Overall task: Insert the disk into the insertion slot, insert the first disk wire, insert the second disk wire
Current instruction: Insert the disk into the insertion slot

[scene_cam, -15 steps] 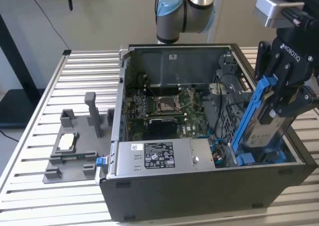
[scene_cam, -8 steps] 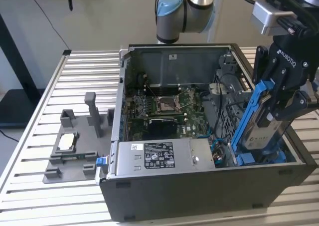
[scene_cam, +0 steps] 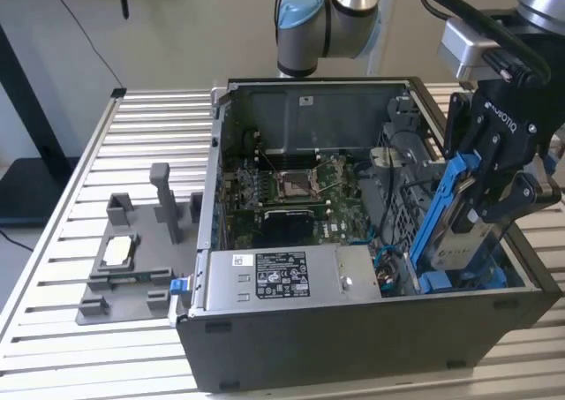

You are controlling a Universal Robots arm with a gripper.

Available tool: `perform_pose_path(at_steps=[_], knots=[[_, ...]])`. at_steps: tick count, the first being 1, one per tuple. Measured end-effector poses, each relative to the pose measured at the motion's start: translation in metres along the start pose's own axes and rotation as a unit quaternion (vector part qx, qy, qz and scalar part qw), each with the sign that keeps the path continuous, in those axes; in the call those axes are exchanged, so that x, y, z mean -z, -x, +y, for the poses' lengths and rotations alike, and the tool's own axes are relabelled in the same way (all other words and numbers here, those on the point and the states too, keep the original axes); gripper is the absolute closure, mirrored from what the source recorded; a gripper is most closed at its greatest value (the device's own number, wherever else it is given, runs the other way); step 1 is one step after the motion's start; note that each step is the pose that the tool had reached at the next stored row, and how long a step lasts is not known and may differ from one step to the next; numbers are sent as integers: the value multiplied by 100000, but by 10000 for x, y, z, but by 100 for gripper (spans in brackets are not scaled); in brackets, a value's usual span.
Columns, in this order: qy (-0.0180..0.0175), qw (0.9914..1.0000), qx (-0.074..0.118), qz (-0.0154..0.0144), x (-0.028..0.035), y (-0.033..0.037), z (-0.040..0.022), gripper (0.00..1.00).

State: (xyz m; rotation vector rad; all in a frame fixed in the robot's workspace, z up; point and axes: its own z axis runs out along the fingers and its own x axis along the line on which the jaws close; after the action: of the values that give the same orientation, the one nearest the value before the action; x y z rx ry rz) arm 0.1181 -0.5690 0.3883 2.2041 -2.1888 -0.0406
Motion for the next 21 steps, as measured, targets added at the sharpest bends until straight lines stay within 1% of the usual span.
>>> perform_pose_path(at_steps=[5, 7, 8, 9, 10, 20, 21], knots=[[-121, 100000, 3, -12, -1, 0, -1, 67], [-150, 100000, 5, -12, -2, 0, -1, 66], [-169, 100000, 5, -11, -2, 0, -1, 60], [-192, 100000, 1, -15, -2, 0, 0, 60], [-211, 100000, 2, -9, -2, 0, 0, 53], [-420, 99999, -2, -5, -2, 0, 0, 53], [-444, 99999, -1, -9, -2, 0, 0, 55]])
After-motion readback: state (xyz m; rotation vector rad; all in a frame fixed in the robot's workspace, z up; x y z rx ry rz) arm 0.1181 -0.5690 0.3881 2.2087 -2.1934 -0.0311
